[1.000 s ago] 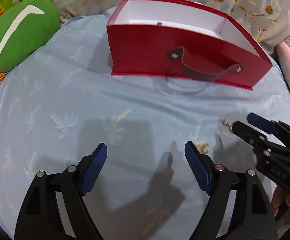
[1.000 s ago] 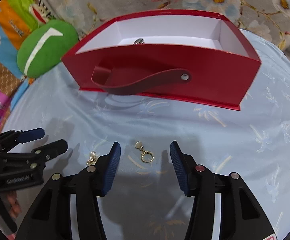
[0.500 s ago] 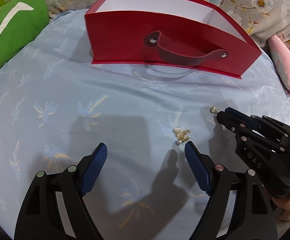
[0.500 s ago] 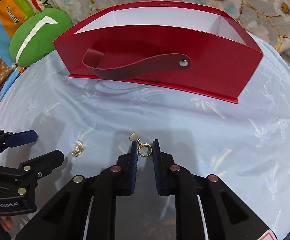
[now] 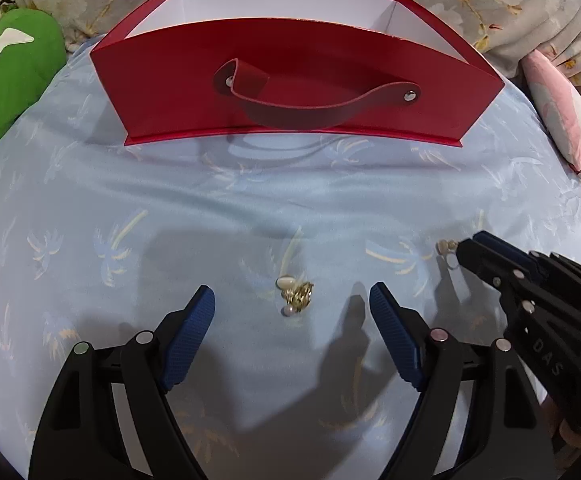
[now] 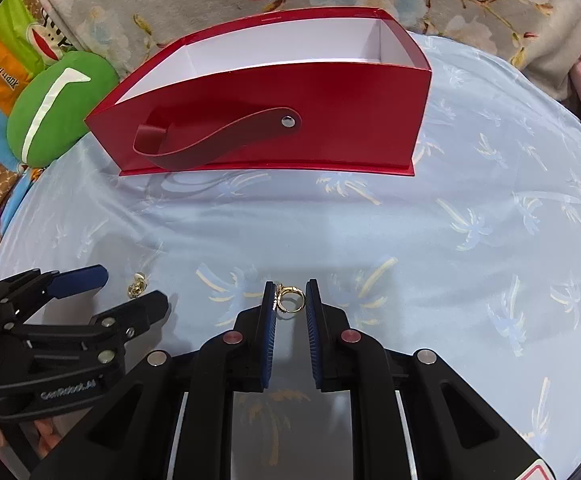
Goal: Organize jewelry
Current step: 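Grasp a gold earring with the right tool while the left tool grasps another earring, then carry both earrings into the red box and open both tools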
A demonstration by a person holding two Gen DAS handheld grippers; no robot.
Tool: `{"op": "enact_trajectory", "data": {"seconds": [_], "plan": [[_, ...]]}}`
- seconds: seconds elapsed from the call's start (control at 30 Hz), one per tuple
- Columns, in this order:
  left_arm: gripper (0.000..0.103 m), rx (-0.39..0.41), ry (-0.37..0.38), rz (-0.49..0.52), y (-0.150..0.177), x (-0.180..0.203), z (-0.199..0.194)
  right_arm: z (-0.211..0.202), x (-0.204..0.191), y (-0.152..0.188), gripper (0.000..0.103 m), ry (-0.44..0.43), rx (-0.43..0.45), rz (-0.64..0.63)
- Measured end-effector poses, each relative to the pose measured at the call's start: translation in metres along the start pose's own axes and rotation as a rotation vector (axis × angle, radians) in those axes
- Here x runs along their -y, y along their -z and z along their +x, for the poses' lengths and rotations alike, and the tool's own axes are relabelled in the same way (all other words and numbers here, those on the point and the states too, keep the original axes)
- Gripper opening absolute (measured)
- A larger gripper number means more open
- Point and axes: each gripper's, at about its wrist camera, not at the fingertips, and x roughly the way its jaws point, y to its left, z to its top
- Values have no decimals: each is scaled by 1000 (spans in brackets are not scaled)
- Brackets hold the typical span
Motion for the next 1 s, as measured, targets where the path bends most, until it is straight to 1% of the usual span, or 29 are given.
{"op": "enact_trajectory", "data": {"seconds": [0.07,0.2,0.23,0.27,0.3,0.37,0.4,0.47,0.6,0.8,1.0], "plan": [[70,3,-10,1,-3,2,2,-1,1,1,13,0,-1,4],[66,9,-24,1,-5,4,3,-1,2,0,13,-2,-1,14],[61,12,-29,4,-5,4,3,-1,3,0,13,-2,-2,16],[53,15,-32,6,-5,4,3,-1,3,0,13,-3,-2,19],[49,16,-35,10,-5,5,2,-1,4,0,13,-4,-2,20],[30,13,-28,10,-6,4,1,-1,4,1,13,-6,-1,22],[27,9,-21,5,-7,3,1,-2,4,1,13,-9,-1,22],[15,-1,-7,-5,-7,0,0,-3,2,1,13,-12,1,21],[12,1,6,-19,-6,-4,-5,-9,0,1,13,-21,12,16],[12,45,13,-43,-8,-13,-29,-26,-4,-2,13,-29,42,10],[12,96,3,-84,-14,-29,-58,-47,-9,-7,13,-42,84,6]]}}
